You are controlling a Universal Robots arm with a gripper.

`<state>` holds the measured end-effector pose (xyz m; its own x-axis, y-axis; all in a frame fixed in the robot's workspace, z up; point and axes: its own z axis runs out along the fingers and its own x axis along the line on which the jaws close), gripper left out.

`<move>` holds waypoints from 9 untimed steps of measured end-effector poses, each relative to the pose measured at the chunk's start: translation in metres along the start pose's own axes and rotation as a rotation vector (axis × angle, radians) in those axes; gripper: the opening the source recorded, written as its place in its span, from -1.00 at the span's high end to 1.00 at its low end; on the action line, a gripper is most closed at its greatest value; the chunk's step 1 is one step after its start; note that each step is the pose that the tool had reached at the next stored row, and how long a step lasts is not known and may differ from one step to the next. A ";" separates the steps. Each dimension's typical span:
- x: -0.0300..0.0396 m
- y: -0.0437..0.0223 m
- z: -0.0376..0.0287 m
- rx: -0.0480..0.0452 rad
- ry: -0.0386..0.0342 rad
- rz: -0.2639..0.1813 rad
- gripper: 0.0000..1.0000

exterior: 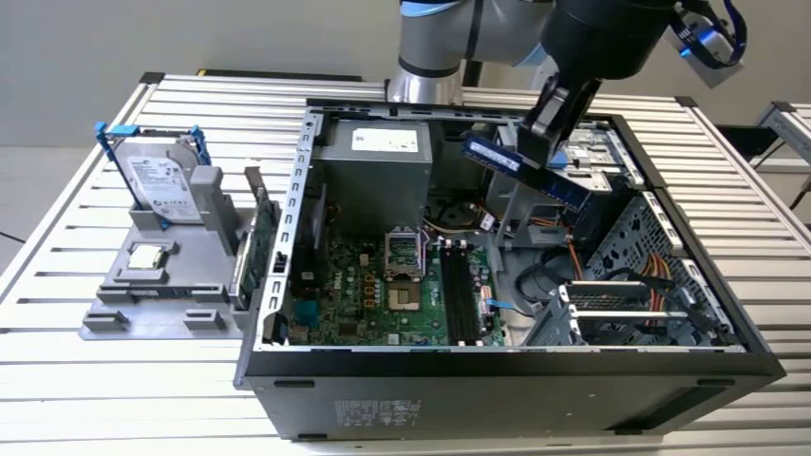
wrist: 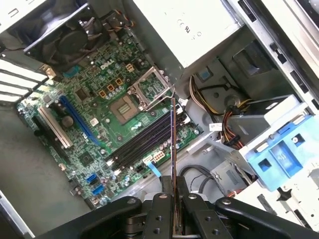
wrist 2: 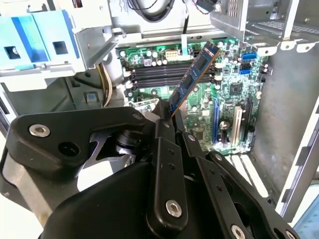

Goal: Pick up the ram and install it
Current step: 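Insert the ram into the slot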

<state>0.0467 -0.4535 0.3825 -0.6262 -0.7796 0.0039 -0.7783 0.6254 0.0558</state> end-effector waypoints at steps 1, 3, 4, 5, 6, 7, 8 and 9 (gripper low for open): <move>0.0000 0.0000 0.0000 -0.0001 -0.0004 0.009 1.00; 0.0000 0.0000 0.0000 -0.0001 -0.0015 0.027 1.00; 0.0000 0.0000 0.0000 -0.0001 -0.0019 0.035 1.00; 0.0000 0.0000 0.0000 -0.0002 -0.0025 0.045 1.00; 0.0000 0.0000 0.0000 -0.0002 -0.0029 0.053 1.00; 0.0000 0.0000 0.0000 -0.0003 -0.0035 0.062 1.00; 0.0000 0.0000 0.0000 -0.0003 -0.0040 0.072 1.00; 0.0000 0.0000 0.0000 -0.0004 -0.0045 0.081 1.00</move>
<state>0.0467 -0.4535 0.3824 -0.6875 -0.7262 0.0039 -0.7249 0.6866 0.0558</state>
